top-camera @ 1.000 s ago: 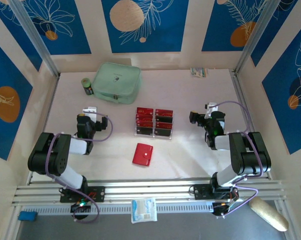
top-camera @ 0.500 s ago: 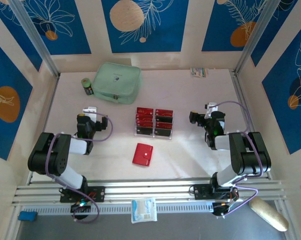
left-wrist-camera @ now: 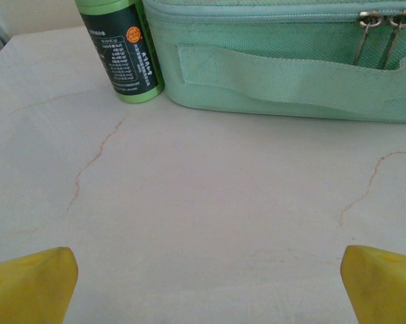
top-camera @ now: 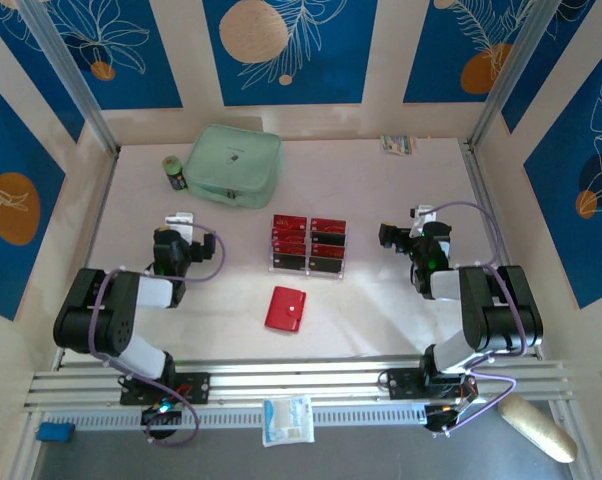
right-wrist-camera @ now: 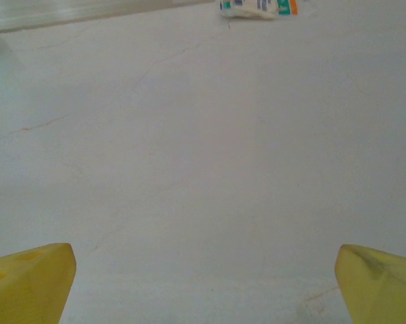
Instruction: Put the credit cards into the card holder
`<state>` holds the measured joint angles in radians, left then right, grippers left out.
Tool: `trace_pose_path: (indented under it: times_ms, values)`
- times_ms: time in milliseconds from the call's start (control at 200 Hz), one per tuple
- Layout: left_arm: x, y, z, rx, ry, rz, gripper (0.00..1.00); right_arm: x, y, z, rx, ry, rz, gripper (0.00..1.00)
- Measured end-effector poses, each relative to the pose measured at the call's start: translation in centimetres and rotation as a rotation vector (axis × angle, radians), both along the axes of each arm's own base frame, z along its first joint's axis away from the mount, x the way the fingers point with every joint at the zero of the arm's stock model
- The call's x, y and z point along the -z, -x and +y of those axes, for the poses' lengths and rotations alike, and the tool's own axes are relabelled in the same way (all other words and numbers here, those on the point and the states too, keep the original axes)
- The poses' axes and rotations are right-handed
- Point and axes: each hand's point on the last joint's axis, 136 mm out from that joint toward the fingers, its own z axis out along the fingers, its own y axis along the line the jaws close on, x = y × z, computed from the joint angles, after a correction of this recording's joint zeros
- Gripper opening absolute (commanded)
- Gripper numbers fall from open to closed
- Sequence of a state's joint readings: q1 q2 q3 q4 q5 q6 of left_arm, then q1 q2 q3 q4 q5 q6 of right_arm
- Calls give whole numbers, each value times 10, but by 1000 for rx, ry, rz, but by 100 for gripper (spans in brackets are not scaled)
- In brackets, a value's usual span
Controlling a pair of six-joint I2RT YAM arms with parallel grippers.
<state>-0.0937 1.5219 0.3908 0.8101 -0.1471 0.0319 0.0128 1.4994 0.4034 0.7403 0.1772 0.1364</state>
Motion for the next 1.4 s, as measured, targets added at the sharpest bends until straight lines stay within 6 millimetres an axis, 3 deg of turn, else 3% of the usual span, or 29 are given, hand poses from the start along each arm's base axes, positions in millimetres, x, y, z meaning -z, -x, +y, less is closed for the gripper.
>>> trace_pose_path:
  times_ms: [80,210,330,415,465,560,660,745,840,975,1135,1265,1400]
  values:
    - [-23,-6,4,-25,-2,-16,100,-18,-5,1,3,4,10,99]
    - [-71,-14,11,-86,29,-65,100,-84,-18,-4,67,-62,-48,99]
    - [-109,-16,13,-130,111,-57,100,-144,-17,-27,191,-236,-62,99]
    - [-128,-14,10,-153,192,-29,100,-164,-5,-35,206,-337,-58,99]
    - [-133,-9,7,-166,231,-6,100,-166,4,-26,178,-378,-31,99]
    - [-131,6,-6,-167,288,58,100,-158,22,12,72,-422,61,99]
    - [-113,28,-30,-145,331,163,100,-144,46,62,-59,-430,162,95]
    - [-90,47,-52,-123,354,247,100,-121,73,101,-160,-404,263,93]
    - [-58,69,-73,-101,334,351,100,-82,102,126,-214,-347,391,90]
    - [-18,84,-85,-114,258,477,100,-31,127,136,-194,-241,567,86]
    - [19,87,-90,-148,145,602,100,13,142,136,-147,-71,685,86]
    - [28,78,-103,-139,91,636,100,36,147,131,-106,41,745,86]
    - [27,66,-120,-121,67,629,100,42,143,129,-75,104,750,86]
